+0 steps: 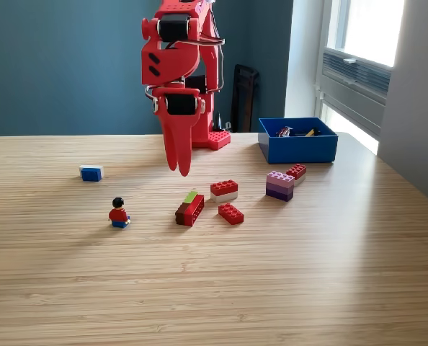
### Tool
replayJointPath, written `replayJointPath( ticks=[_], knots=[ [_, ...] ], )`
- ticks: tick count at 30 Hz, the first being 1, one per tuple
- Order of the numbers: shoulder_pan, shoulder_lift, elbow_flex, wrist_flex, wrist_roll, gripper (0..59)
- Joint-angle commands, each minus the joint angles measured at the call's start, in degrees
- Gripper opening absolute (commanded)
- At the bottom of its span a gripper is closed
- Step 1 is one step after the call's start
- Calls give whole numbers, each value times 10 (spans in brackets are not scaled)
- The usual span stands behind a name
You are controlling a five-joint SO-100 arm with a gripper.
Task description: Grasp a lego block and put it in the bin.
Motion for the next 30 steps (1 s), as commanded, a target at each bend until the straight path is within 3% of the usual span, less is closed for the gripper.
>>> replayJointPath(
  ticks=[1, 10, 24, 26, 30],
  knots=[
    [11, -29, -63, -3, -25, 322],
    [4, -116, -139, -3, -88, 330],
    [-69, -216, -175, -2, -65, 304],
    [-72, -226, -178, -2, -61, 257],
    [-70, -236, -186, -1, -46, 100]
  ],
)
